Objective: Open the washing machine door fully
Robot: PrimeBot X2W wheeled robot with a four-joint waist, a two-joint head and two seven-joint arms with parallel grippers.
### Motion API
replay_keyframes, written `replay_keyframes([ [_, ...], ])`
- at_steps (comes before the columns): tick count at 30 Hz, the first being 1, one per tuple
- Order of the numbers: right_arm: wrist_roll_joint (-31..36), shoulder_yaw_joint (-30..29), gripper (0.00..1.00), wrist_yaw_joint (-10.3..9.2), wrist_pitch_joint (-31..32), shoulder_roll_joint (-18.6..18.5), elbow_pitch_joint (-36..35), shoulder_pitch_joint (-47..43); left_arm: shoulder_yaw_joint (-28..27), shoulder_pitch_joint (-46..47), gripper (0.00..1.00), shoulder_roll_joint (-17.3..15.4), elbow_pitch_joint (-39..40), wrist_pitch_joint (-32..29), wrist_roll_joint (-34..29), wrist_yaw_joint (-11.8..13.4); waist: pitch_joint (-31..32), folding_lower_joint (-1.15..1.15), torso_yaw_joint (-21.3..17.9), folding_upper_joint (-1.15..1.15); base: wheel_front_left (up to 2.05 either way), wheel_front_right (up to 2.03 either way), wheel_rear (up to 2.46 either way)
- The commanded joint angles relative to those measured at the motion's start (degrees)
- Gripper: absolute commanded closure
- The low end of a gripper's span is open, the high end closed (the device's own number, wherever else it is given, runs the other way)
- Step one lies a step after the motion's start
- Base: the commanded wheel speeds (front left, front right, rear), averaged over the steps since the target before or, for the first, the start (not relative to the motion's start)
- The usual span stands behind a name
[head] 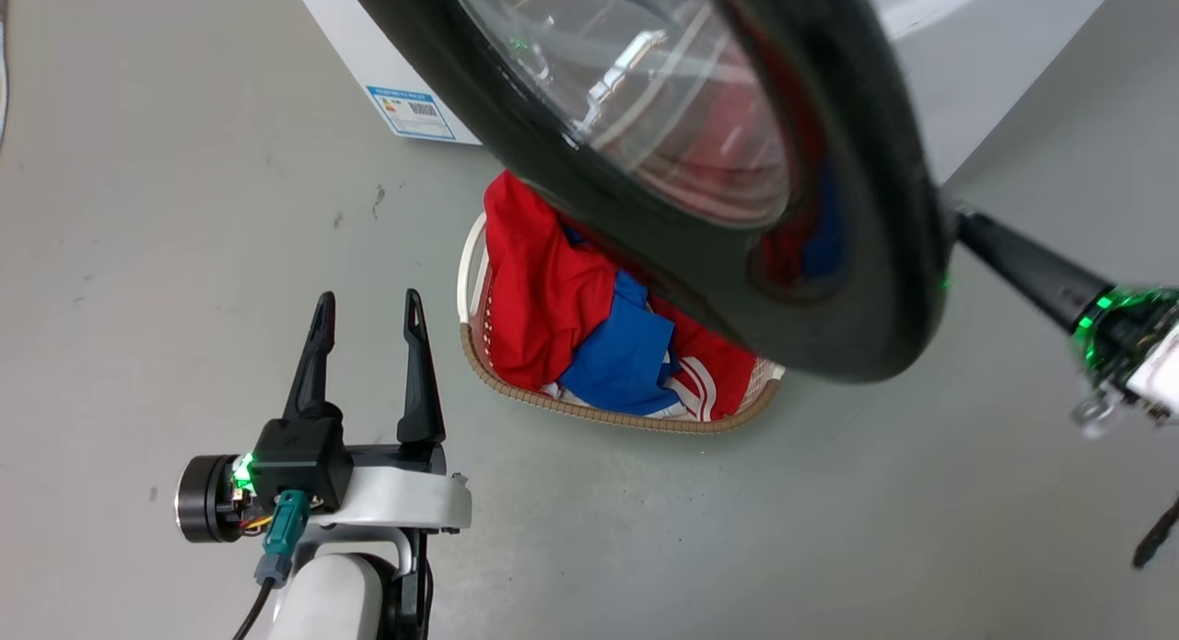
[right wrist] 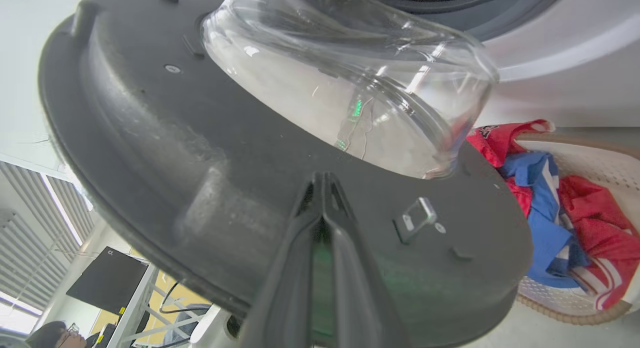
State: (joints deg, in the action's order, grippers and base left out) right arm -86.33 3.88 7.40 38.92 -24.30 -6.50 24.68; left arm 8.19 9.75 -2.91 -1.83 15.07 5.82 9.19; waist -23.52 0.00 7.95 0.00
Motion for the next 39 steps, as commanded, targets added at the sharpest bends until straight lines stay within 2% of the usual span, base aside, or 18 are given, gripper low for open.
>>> replay_keyframes([
  [1, -0.56, 1.07, 1.0, 0.16, -0.15, 1.19, -1.82, -2.16, -0.19, -0.42, 0.0, 0.02, -0.09, 0.16, -0.27, -0.17, 0.78, 0.0, -0.15, 0.0, 0.0, 0.0, 0.0],
  [10, -1.0, 6.96, 1.0, 0.16, -0.88, 5.44, -6.08, -10.27, -0.28, -2.03, 0.0, 0.02, -0.58, 0.16, -0.82, -0.27, 4.18, 0.0, -0.32, 0.0, 0.0, 0.0, 0.0],
  [26, -1.76, 15.51, 1.0, 0.09, -1.75, 10.96, -3.6, -15.42, -0.02, -3.71, 0.0, 0.02, -0.87, 0.16, -1.21, -0.56, 7.15, 0.0, 0.44, 0.0, 0.0, 0.0, 0.0],
  [33, -2.02, 16.92, 1.0, 0.09, -2.73, 12.15, -2.08, -16.34, 0.05, -4.32, 0.0, 0.03, -1.04, 0.16, -1.23, -0.26, 8.2, 0.0, 0.22, 0.0, 0.0, 0.0, 0.0],
  [39, -0.6, 15.75, 1.0, 0.1, -6.41, 12.99, -0.87, -16.22, -0.31, -5.61, 0.0, 0.02, -1.52, 0.16, -1.5, -0.5, 10.46, 0.0, -0.61, 0.0, 0.0, 0.0, 0.0],
])
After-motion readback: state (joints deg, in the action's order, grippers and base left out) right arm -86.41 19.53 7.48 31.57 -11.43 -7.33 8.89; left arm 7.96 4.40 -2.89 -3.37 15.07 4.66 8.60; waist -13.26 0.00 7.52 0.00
